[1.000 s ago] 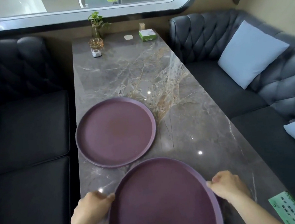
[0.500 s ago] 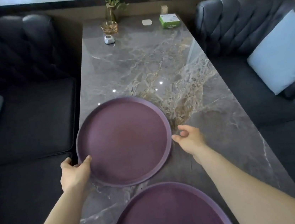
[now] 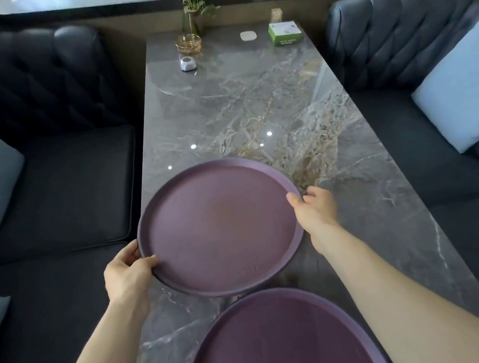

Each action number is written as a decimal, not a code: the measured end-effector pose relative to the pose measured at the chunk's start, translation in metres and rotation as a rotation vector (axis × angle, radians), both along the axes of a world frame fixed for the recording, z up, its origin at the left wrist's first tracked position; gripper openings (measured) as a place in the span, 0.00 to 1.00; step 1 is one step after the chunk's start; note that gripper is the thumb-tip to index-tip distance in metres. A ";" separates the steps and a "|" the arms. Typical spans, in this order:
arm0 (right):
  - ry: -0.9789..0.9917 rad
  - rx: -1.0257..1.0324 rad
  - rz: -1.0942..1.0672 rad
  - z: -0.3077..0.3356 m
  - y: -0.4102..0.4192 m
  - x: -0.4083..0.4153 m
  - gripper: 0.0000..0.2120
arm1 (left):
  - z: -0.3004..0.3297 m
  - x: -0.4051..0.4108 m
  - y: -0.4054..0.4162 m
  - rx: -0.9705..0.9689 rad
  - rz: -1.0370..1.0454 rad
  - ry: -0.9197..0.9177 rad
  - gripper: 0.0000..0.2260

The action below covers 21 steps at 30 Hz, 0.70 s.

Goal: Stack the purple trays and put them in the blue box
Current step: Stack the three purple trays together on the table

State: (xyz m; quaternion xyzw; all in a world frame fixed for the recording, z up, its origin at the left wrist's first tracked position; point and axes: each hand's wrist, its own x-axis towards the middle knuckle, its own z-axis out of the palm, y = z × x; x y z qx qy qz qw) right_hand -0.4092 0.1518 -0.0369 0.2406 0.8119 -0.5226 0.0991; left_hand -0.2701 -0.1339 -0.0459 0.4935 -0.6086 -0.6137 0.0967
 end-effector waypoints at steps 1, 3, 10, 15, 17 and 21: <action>0.008 0.110 -0.033 0.008 0.006 0.009 0.28 | 0.006 0.007 0.002 -0.003 -0.015 0.002 0.25; 0.049 0.255 -0.045 0.020 0.021 0.033 0.20 | 0.015 0.025 0.005 -0.023 -0.057 0.020 0.26; 0.159 0.405 -0.067 0.011 0.077 0.159 0.09 | 0.026 0.105 0.032 -0.262 -0.208 -0.086 0.19; 0.097 0.483 -0.132 -0.012 0.102 0.245 0.08 | 0.015 0.159 0.055 -0.383 -0.351 -0.196 0.15; 0.080 0.518 -0.153 -0.016 0.107 0.271 0.04 | 0.010 0.177 0.064 -0.409 -0.393 -0.237 0.15; 0.000 0.597 -0.194 -0.023 0.116 0.304 0.06 | 0.005 0.199 0.078 -0.468 -0.457 -0.306 0.14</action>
